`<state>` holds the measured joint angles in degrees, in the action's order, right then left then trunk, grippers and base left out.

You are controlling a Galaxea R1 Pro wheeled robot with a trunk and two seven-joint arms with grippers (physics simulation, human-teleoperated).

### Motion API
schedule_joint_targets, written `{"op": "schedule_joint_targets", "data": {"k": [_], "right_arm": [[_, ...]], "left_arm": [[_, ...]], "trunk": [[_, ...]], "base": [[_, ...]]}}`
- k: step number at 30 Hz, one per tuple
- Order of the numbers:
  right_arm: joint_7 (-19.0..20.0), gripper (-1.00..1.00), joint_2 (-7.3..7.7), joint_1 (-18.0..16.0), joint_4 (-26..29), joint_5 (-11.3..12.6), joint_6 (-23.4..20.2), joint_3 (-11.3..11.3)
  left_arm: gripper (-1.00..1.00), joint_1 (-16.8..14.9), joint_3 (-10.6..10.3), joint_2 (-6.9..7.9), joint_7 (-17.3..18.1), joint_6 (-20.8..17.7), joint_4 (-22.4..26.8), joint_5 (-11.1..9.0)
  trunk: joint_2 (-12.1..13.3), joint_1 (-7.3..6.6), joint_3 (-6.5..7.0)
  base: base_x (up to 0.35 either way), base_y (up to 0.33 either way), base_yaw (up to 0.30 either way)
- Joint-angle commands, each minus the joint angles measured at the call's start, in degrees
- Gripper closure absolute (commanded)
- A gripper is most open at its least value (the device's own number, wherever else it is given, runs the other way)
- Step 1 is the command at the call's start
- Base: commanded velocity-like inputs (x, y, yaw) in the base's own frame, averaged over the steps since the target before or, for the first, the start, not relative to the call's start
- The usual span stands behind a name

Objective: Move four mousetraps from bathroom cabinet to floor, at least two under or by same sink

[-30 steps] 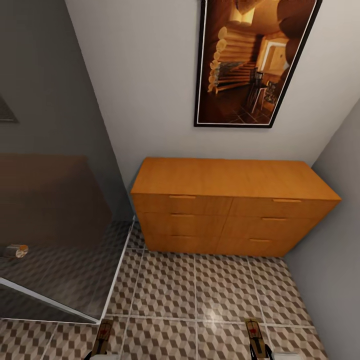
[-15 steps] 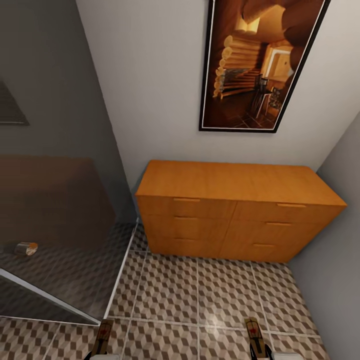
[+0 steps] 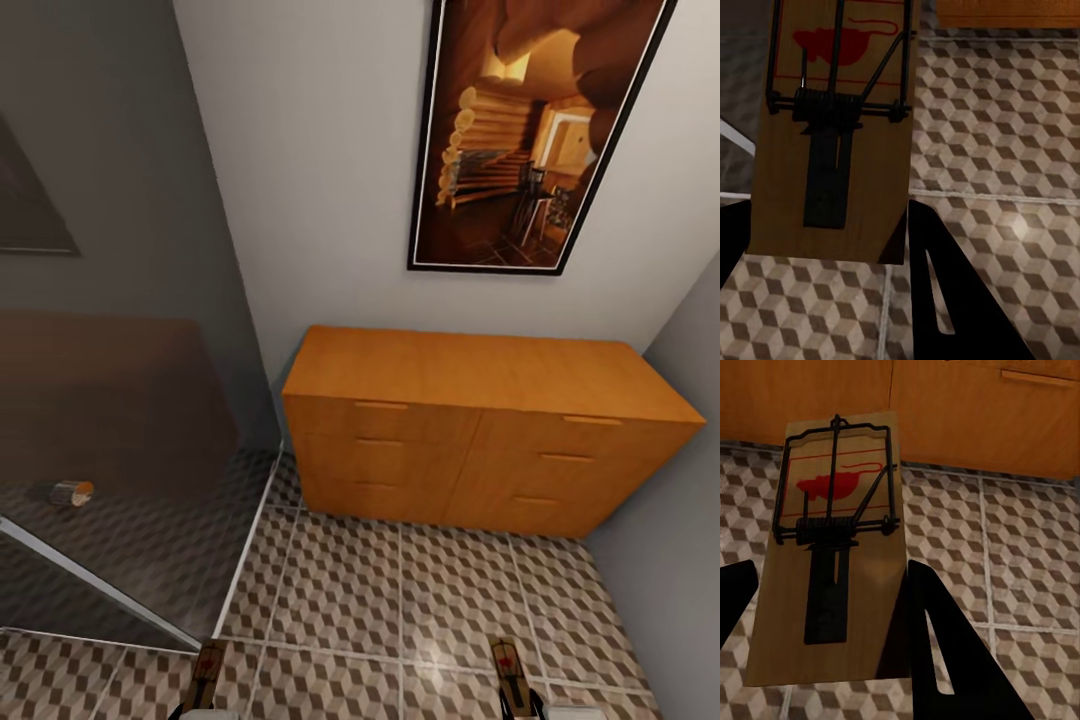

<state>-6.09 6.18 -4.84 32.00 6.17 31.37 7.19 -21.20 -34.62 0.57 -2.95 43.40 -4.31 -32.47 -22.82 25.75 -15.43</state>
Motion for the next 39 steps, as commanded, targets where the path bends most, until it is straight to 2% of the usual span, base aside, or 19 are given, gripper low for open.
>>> {"op": "schedule_joint_targets", "data": {"k": [1,39], "right_arm": [[-0.3,1.0,0.08,-0.1,0.0,0.6,0.2,0.5],[-0.3,1.0,0.06,0.0,-0.1,0.6,0.2,0.5]], "left_arm": [[1.0,-0.1,-0.5,-0.04,-0.6,0.2,-0.2,0.2],[1.0,-0.1,-0.5,-0.39,-0.6,0.1,-0.2,0.2]], "trunk": [[-0.1,0.03,-0.01],[-0.1,0.03,3.22]], "base": [[0.0,0.0,0.086],[0.0,0.0,0.096]]}}
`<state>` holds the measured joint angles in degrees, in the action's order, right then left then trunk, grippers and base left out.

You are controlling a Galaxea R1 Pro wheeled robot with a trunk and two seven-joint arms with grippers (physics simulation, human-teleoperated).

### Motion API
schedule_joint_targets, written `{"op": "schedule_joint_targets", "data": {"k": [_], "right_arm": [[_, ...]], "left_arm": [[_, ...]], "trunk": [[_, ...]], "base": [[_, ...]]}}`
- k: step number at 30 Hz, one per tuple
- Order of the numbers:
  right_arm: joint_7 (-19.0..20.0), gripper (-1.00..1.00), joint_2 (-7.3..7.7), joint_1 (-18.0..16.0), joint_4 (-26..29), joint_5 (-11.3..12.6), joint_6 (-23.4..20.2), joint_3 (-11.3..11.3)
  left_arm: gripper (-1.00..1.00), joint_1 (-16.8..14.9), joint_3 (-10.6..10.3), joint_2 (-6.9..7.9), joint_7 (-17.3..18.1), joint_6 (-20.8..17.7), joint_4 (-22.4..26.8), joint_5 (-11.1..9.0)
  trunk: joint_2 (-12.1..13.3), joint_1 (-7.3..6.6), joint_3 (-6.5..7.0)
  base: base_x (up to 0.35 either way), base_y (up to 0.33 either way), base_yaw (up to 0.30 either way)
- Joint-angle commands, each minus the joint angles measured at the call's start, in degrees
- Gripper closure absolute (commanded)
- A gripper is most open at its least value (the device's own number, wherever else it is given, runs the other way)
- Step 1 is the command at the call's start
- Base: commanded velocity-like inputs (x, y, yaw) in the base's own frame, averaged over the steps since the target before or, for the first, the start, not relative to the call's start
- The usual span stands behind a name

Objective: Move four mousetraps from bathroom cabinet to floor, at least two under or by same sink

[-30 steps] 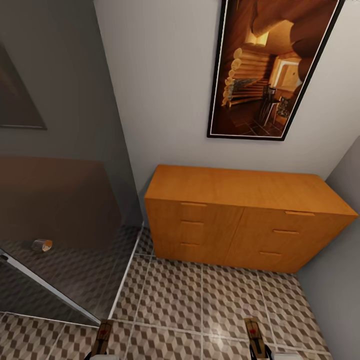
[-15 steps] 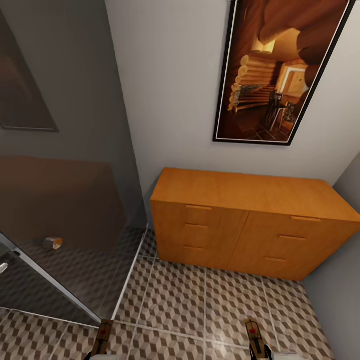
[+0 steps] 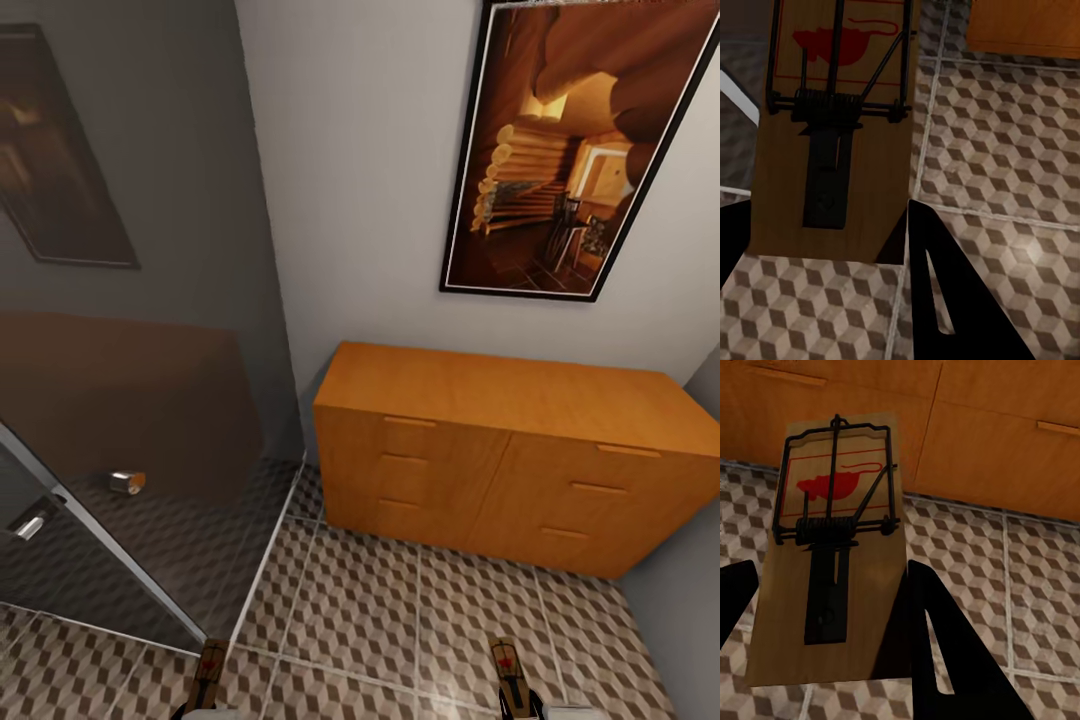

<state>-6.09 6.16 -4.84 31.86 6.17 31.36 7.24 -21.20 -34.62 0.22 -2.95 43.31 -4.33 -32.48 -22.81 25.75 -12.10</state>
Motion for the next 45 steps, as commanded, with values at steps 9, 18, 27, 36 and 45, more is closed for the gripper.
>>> {"op": "schedule_joint_targets", "data": {"k": [9,18,27,36,45], "right_arm": [[-0.3,1.0,0.08,0.0,0.0,0.6,0.2,0.5],[-0.3,1.0,0.08,-0.1,0.0,0.6,0.2,0.5],[-0.3,1.0,0.08,0.0,0.0,0.6,0.2,0.5],[-0.3,1.0,0.08,0.0,0.0,0.6,0.2,0.5],[-0.3,1.0,0.08,0.0,0.0,0.6,0.2,0.5]], "left_arm": [[1.0,-0.1,-0.5,-0.04,-0.6,0.2,-0.2,0.2],[1.0,-0.1,-0.5,-0.04,-0.6,0.2,-0.2,0.2],[1.0,-0.1,-0.5,-0.04,-0.6,0.2,-0.2,0.2],[1.0,-0.1,-0.5,-0.04,-0.6,0.2,-0.2,0.2],[1.0,-0.1,-0.5,-0.04,-0.6,0.2,-0.2,0.2]], "trunk": [[-0.1,0.03,0.66],[-0.1,0.03,1.43],[-0.1,0.03,2.19],[-0.1,0.03,2.96],[-0.1,0.03,3.72]], "base": [[0.0,0.0,0.112],[0.0,0.0,0.118],[0.0,0.0,0.123],[0.0,0.0,0.125],[0.0,0.0,0.125]]}}
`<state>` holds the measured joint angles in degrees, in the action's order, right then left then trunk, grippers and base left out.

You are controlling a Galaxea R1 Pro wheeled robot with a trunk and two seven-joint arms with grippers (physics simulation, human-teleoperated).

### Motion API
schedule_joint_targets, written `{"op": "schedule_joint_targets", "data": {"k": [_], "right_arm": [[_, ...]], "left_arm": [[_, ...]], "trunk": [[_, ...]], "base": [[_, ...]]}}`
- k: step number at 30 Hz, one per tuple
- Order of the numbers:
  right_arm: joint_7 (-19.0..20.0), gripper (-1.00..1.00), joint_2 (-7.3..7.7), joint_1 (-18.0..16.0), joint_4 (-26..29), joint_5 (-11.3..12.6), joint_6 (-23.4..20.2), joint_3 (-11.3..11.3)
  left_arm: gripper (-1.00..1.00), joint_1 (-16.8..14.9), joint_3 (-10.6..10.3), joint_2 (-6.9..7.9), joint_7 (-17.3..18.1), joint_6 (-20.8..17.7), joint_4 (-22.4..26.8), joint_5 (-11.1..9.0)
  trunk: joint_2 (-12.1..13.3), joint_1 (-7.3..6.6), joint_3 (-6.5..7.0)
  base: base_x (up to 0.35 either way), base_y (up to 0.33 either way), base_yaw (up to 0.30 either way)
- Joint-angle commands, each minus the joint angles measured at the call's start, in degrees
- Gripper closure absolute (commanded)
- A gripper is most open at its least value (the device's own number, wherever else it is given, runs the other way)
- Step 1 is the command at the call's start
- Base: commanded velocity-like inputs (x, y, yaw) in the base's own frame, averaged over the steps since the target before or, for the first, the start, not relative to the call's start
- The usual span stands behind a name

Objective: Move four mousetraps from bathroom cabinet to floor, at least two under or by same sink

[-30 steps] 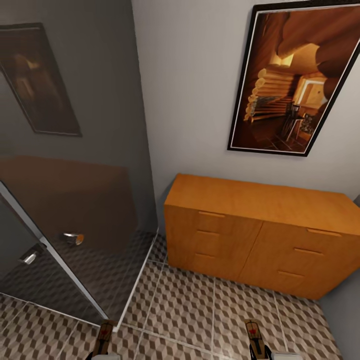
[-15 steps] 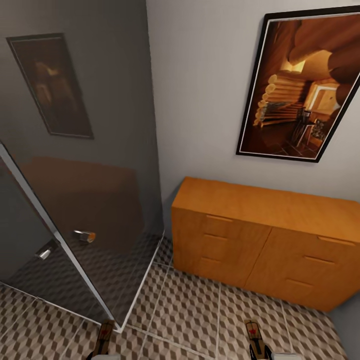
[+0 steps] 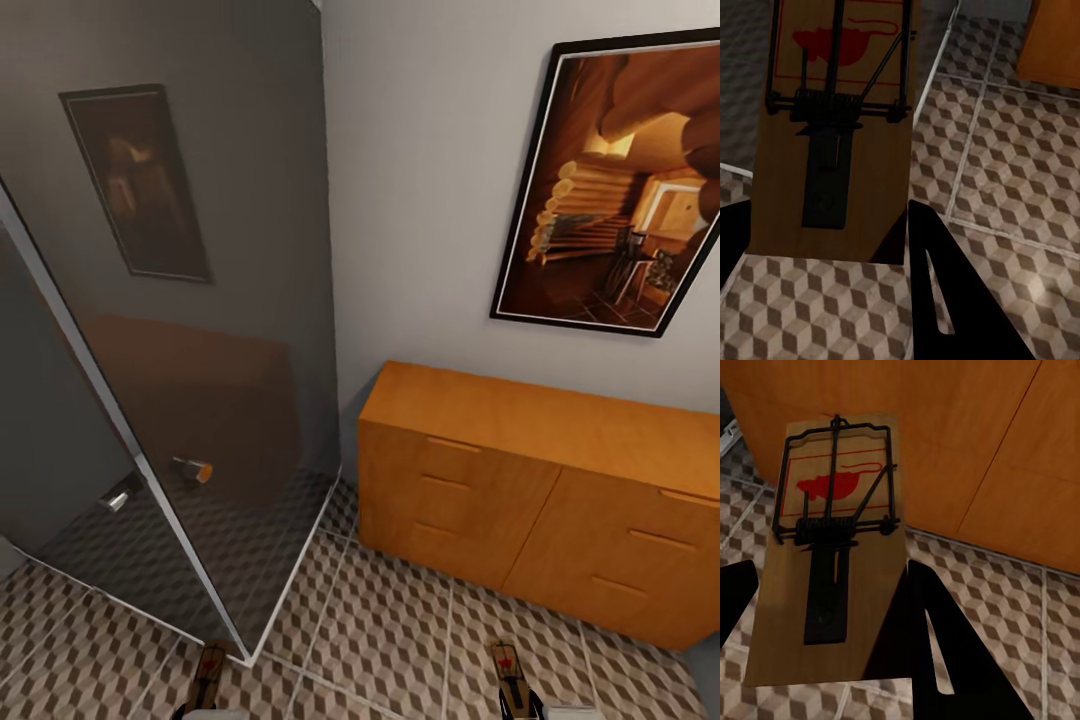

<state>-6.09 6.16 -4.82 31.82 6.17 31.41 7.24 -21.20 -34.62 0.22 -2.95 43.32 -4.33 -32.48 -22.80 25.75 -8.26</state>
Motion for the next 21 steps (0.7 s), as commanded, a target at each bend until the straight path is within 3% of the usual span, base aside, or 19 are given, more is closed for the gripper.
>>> {"op": "schedule_joint_targets", "data": {"k": [1,17,21], "right_arm": [[-0.3,1.0,0.08,0.0,0.0,0.6,0.2,0.5],[-0.4,1.0,0.08,-0.1,0.0,0.6,0.2,0.5],[-0.4,1.0,0.08,-0.1,0.0,0.6,0.2,0.5]], "left_arm": [[1.0,-0.1,-0.5,-0.04,-0.6,0.2,-0.2,0.2],[1.0,-0.1,-0.5,-0.11,-0.6,0.2,-0.2,0.2],[1.0,-0.1,-0.5,-0.12,-0.6,0.2,-0.2,0.2]], "trunk": [[-0.1,0.04,-0.03],[-0.1,0.04,0.65],[-0.1,0.04,0.66]], "base": [[0.0,0.0,0.125],[0.0,0.0,0.074],[0.0,0.0,0.202]]}}
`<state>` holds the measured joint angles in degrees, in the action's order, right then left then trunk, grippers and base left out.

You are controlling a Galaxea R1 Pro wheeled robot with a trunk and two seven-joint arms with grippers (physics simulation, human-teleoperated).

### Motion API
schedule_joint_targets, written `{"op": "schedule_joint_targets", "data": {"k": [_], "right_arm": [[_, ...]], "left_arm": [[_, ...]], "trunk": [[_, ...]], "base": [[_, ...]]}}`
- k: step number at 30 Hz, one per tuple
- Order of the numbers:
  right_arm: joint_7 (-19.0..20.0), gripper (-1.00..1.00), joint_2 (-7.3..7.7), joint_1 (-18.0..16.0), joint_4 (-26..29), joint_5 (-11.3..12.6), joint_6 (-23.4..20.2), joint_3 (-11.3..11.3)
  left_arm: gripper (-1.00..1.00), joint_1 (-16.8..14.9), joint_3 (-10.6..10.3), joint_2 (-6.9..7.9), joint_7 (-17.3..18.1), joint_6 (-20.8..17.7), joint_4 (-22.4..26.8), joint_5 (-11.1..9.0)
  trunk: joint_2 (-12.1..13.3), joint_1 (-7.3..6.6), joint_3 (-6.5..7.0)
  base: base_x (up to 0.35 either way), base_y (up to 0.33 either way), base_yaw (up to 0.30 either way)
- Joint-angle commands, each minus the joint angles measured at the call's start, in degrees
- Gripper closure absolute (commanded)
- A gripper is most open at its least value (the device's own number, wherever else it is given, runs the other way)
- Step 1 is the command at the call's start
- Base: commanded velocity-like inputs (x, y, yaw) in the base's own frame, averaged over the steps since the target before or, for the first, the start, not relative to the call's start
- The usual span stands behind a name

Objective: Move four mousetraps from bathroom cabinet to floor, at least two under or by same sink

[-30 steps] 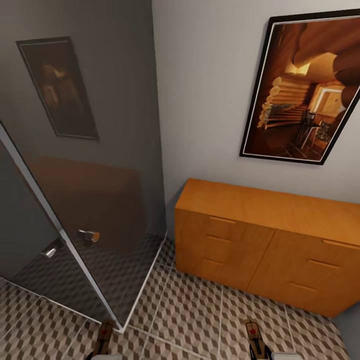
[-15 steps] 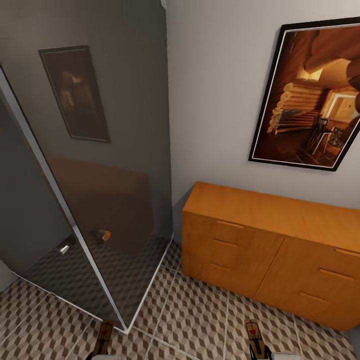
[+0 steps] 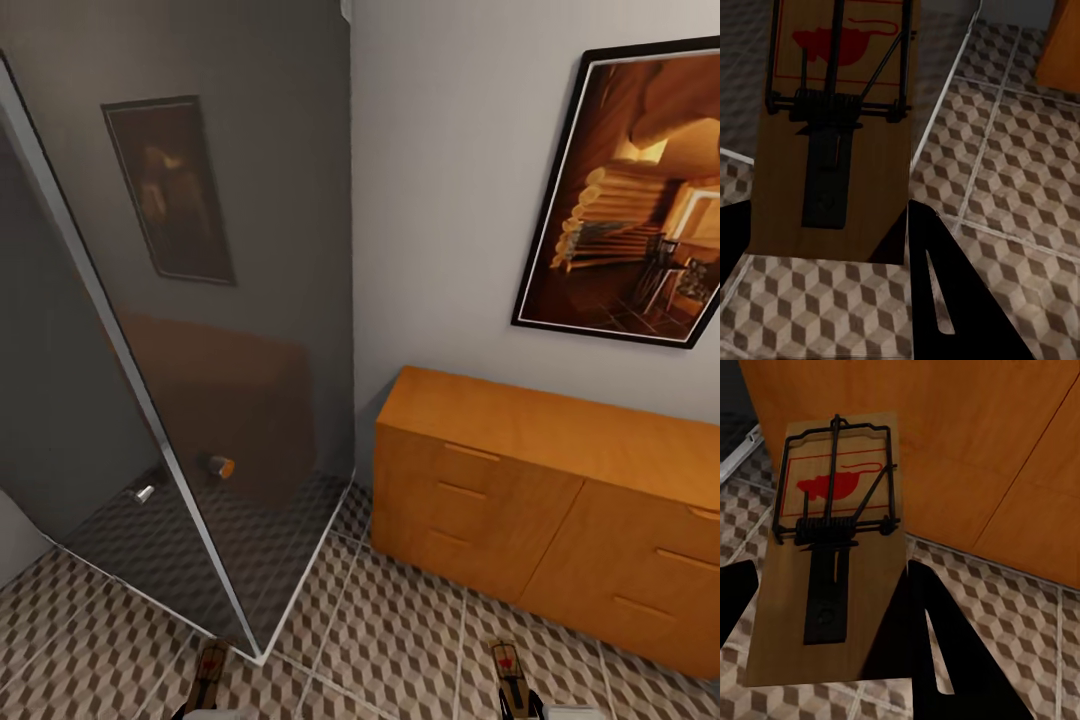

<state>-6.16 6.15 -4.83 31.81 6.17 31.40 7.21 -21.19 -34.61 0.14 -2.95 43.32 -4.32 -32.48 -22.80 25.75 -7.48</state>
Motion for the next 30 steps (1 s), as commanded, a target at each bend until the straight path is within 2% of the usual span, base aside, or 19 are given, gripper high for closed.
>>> {"op": "schedule_joint_targets", "data": {"k": [1,30], "right_arm": [[-0.3,1.0,0.09,0.0,0.0,0.6,0.2,0.5],[-0.3,1.0,0.09,0.0,0.0,0.6,0.1,0.4]], "left_arm": [[1.0,-0.1,-0.5,-0.05,-0.6,0.2,-0.2,0.2],[1.0,-0.1,-0.5,-0.23,-0.6,0.2,-0.2,0.2]], "trunk": [[-0.1,0.03,-0.12],[-0.1,0.03,-0.12]], "base": [[0.0,0.0,0.257],[0.0,0.0,0.283]]}}
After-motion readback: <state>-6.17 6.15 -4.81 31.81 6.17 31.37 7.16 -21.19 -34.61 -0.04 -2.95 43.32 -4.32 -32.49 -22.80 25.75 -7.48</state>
